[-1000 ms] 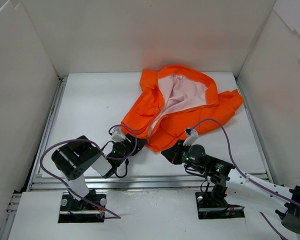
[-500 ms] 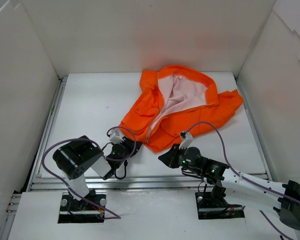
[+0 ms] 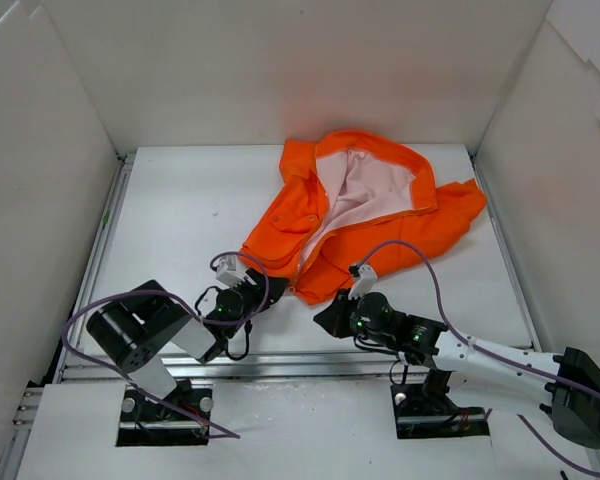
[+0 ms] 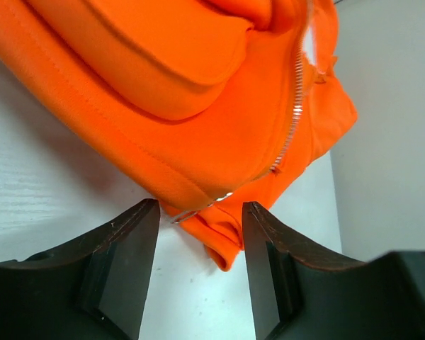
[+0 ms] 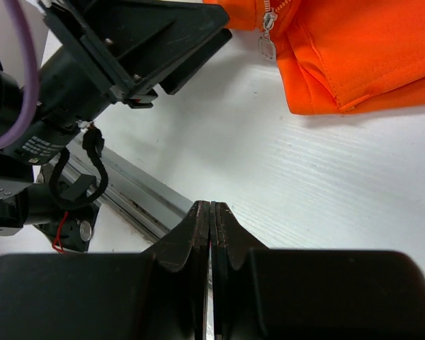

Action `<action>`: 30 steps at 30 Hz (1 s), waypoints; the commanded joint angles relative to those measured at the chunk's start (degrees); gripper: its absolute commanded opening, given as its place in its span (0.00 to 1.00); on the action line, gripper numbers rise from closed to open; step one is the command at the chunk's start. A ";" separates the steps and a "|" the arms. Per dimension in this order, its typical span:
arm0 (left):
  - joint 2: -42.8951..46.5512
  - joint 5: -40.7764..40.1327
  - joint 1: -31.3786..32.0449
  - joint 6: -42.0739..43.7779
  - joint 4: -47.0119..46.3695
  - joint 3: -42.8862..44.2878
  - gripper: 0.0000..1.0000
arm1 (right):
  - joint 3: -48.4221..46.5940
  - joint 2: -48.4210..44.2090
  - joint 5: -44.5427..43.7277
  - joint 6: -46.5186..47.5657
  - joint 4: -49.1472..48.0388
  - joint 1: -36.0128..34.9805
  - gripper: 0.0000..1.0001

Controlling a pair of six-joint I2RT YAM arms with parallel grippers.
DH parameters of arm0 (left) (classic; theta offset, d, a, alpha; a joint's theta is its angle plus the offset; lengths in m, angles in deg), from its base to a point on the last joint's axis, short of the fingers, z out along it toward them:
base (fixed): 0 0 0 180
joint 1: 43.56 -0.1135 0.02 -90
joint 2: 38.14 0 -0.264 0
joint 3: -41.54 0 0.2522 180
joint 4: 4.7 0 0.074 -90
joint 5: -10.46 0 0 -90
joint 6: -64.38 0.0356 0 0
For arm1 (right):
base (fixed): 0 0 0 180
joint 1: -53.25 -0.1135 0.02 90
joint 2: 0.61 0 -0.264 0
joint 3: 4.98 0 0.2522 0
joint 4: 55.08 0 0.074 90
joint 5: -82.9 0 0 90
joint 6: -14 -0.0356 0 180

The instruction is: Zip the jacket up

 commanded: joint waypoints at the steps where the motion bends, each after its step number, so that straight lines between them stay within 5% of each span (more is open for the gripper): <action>1: -2.93 2.27 -0.49 -1.98 -22.81 2.52 0.49 | -2.10 -0.54 -1.19 0.97 -3.46 -0.36 0.00; 30: 0.22 2.45 -1.98 -0.06 -23.62 3.66 0.42 | -1.75 2.88 0.39 0.89 -5.74 -2.03 0.00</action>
